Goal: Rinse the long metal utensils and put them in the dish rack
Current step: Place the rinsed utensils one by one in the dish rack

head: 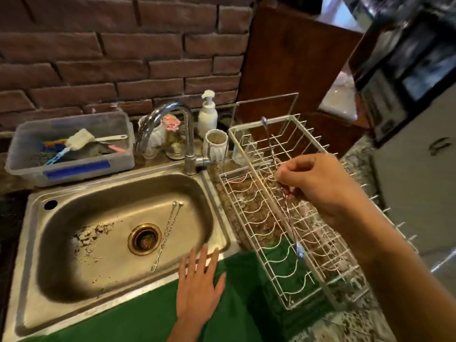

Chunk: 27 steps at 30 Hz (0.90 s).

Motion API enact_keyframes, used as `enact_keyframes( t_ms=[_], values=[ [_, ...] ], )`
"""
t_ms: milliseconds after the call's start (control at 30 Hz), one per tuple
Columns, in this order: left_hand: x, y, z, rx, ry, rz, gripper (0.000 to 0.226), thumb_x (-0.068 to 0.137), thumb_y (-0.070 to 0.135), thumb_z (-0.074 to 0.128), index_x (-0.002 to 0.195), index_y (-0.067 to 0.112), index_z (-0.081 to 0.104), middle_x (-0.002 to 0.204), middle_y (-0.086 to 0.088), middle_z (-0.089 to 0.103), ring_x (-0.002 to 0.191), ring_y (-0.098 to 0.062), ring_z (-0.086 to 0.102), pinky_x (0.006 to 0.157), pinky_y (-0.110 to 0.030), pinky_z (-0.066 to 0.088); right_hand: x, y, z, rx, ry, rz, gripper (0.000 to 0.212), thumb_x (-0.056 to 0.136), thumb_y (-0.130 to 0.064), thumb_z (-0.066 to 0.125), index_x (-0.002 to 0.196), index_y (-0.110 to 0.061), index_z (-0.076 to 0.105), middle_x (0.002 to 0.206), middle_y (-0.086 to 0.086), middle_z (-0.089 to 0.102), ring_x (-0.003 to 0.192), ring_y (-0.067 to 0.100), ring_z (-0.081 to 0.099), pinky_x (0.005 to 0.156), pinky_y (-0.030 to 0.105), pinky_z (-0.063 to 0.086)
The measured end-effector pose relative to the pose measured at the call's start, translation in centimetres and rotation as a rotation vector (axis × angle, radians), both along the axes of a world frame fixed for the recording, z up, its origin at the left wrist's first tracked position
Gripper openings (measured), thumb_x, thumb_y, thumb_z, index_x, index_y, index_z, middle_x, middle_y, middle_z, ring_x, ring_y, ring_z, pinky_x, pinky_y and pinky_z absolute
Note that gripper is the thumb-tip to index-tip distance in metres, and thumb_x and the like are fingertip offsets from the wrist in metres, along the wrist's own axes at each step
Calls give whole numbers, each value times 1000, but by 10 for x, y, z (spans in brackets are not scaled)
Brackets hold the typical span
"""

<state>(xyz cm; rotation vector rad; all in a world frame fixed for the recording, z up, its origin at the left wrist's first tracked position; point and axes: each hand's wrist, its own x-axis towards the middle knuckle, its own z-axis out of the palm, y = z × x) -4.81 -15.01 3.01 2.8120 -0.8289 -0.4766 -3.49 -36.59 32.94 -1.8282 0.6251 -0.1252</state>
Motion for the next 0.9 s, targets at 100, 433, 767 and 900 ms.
enact_keyframes(
  t_ms=[100, 433, 767, 900],
  values=[
    [2, 0, -10, -7, -31, -10, 69, 94, 65, 37, 149, 25, 47, 155, -12, 42, 143, -38, 40, 122, -51, -5, -7, -34, 3, -112, 63, -29, 12, 85, -3, 73, 73, -3, 73, 65, 9, 69, 50, 10, 63, 48, 21, 51],
    [9, -4, -20, -18, 36, 0, 73, 87, 69, 43, 148, 29, 47, 152, -9, 46, 139, -35, 47, 120, -49, -2, -5, -89, -32, -811, 465, 268, 22, 92, -7, 64, 73, -19, 62, 73, -8, 61, 65, 2, 61, 51, 15, 50],
    [10, -4, -19, -23, 46, -5, 72, 86, 67, 41, 144, 26, 51, 148, -10, 50, 131, -37, 56, 119, -46, -1, 7, -99, -46, -1024, 514, 356, 19, 91, -5, 56, 78, -13, 66, 76, 3, 67, 71, 17, 64, 66, 34, 59],
    [10, -3, -19, -24, 54, 0, 72, 87, 67, 40, 145, 26, 50, 148, -10, 51, 132, -37, 55, 120, -46, -1, 7, -99, -52, -1039, 524, 372, 16, 92, -5, 57, 82, -11, 69, 77, 3, 69, 72, 16, 66, 68, 32, 60]
  ],
)
